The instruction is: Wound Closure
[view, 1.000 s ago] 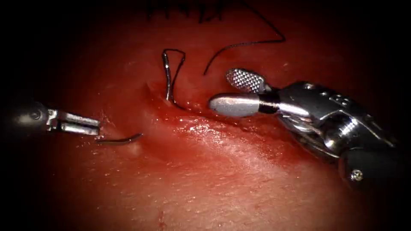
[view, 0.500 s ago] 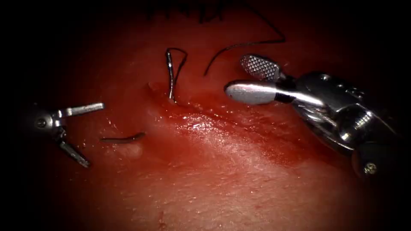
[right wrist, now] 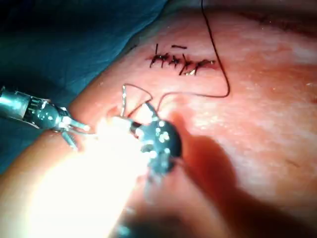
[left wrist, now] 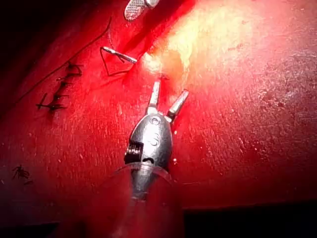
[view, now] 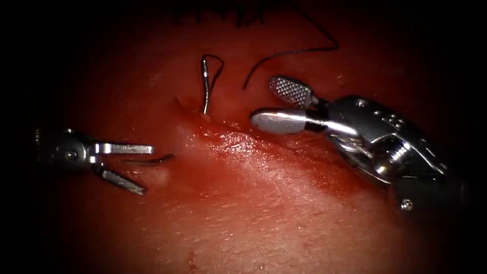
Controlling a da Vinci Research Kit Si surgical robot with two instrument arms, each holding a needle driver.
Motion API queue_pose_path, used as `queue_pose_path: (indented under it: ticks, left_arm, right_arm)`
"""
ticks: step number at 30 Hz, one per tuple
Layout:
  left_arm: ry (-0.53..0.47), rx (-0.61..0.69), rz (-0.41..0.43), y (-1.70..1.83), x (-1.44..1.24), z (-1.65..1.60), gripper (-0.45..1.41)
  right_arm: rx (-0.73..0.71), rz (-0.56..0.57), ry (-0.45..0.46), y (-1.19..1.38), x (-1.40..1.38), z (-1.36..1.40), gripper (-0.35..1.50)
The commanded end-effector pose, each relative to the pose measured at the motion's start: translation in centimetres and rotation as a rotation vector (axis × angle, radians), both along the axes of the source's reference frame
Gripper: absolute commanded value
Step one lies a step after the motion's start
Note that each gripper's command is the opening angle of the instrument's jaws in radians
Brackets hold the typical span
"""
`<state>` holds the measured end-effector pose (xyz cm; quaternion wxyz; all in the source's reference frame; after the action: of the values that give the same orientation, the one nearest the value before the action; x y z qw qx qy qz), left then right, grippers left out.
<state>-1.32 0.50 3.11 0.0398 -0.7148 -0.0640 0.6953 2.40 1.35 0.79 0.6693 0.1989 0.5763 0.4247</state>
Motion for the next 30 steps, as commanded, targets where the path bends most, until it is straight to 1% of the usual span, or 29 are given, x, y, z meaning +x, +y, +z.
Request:
queue_pose_path:
  ticks: [1, 3, 7, 10, 16, 20, 21, 23, 24, 26, 28, 29, 30]
  left_arm:
    - [-0.005, 0.004, -0.007, -0.02, -0.07, 0.04, 0.17]
    - [-0.004, 0.007, -0.014, -0.01, -0.11, 0.01, 0.17]
    - [0.002, 0.011, -0.036, 0.04, -0.21, -0.01, 0.26]
    - [0.005, 0.012, -0.041, 0.07, -0.25, 0.01, 0.26]
    - [-0.014, 0.023, -0.050, 0.14, -0.25, -0.02, -0.03]
    - [-0.017, 0.038, -0.057, 0.17, -0.30, -0.03, -0.43]
    - [-0.016, 0.050, -0.057, 0.17, -0.31, -0.03, -0.45]
    - [-0.013, 0.091, -0.055, 0.17, -0.33, -0.03, -0.45]
    - [-0.007, 0.174, -0.051, 0.17, -0.32, -0.03, -0.45]
    - [-0.006, 0.251, -0.044, 0.17, -0.31, -0.03, -0.45]
    - [0.001, 0.311, -0.035, 0.18, -0.30, -0.04, -0.45]
    - [0.001, 0.329, -0.033, 0.19, -0.29, -0.05, -0.45]
    - [0.011, 0.379, -0.024, 0.21, -0.29, -0.07, -0.45]
  right_arm:
    - [0.001, -0.003, -0.001, -0.03, 0.06, 0.06, 1.06]
    - [0.001, -0.005, 0.000, -0.04, 0.07, 0.07, 1.06]
    - [-0.002, -0.008, 0.004, -0.06, 0.11, 0.09, 1.06]
    - [-0.005, -0.013, 0.009, -0.09, 0.16, 0.11, 1.04]
    - [-0.006, -0.020, 0.011, -0.12, 0.19, 0.13, 1.04]
    - [-0.006, -0.022, 0.009, -0.12, 0.19, 0.13, 1.04]
    - [-0.006, -0.022, 0.009, -0.12, 0.19, 0.13, 1.04]
    - [-0.006, -0.025, 0.011, -0.12, 0.19, 0.13, 1.03]
    - [-0.006, -0.028, 0.014, -0.13, 0.19, 0.13, 1.03]
    - [-0.003, -0.040, 0.015, -0.17, 0.20, 0.12, 1.08]
    - [0.006, -0.082, 0.019, -0.22, 0.22, 0.11, 1.08]
    - [0.013, -0.115, 0.019, -0.25, 0.24, 0.10, 1.08]
    - [0.030, -0.162, 0.020, -0.30, 0.28, 0.08, 1.08]
